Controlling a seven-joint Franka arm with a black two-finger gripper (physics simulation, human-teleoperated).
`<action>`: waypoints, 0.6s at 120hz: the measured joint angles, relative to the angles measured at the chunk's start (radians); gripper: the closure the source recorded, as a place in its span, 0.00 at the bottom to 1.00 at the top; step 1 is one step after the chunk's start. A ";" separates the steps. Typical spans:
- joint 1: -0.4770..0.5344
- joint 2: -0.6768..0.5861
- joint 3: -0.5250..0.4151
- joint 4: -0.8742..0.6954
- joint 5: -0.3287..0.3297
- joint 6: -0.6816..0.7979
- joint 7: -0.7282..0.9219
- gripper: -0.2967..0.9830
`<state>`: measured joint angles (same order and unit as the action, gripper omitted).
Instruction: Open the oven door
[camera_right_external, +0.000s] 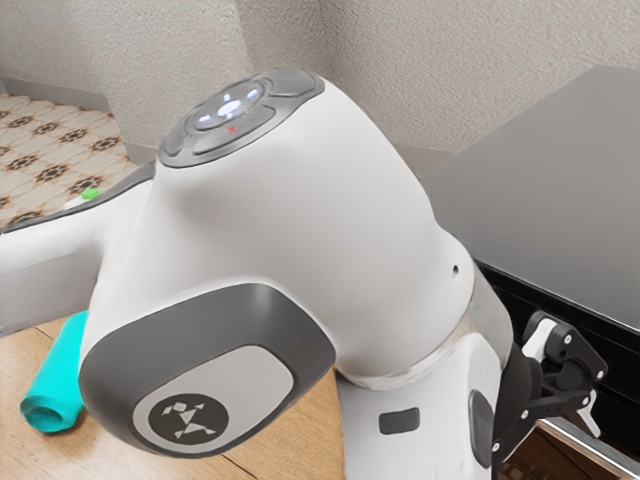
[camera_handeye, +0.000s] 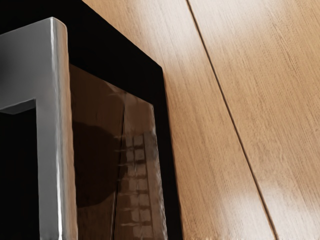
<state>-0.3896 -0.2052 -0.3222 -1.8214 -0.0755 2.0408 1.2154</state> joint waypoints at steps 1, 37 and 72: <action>-0.001 0.000 0.001 -0.002 0.000 0.003 0.002 0.23; 0.000 0.038 0.016 -0.012 -0.002 0.070 0.044 0.23; -0.002 0.039 0.024 -0.061 -0.001 0.108 0.070 0.23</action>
<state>-0.3916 -0.1663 -0.2983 -1.8825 -0.0767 2.1493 1.2856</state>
